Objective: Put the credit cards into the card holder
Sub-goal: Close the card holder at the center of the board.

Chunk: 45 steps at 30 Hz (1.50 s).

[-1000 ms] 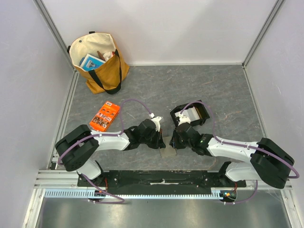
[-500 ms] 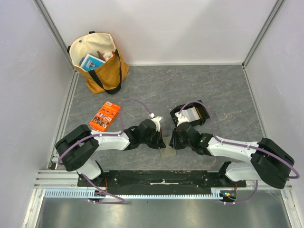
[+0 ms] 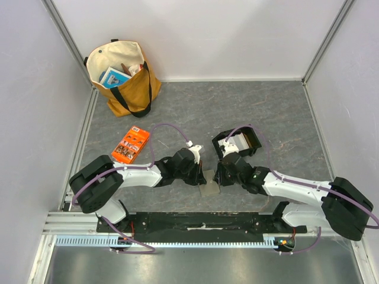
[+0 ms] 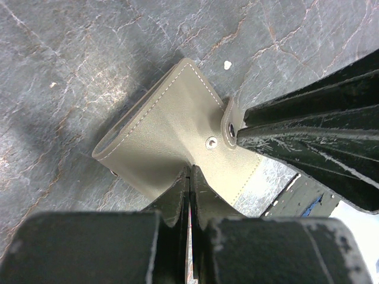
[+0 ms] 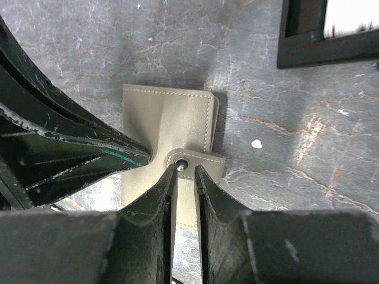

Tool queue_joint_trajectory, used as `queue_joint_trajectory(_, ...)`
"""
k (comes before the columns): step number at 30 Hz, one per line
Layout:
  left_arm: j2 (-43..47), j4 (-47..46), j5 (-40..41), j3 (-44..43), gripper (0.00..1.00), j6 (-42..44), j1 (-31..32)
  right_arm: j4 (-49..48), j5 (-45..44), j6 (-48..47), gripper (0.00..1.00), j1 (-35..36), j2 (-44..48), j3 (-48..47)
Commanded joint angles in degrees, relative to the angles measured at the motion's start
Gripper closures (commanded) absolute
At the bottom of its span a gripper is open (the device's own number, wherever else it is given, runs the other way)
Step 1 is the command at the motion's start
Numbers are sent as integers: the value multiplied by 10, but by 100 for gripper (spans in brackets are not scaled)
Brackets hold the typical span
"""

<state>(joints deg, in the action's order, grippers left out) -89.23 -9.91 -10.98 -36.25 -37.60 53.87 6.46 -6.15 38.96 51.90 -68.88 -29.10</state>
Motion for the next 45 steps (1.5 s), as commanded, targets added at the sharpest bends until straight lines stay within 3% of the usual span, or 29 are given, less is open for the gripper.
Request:
queue_joint_trajectory(1, -22, 58, 19, 7, 98, 25, 5, -1, -44, 3, 75, 1, 12, -32)
queue_joint_trajectory(45, -25, 58, 20, 3, 98, 27, 5, -52, 41, 12, 78, 0, -58, -8)
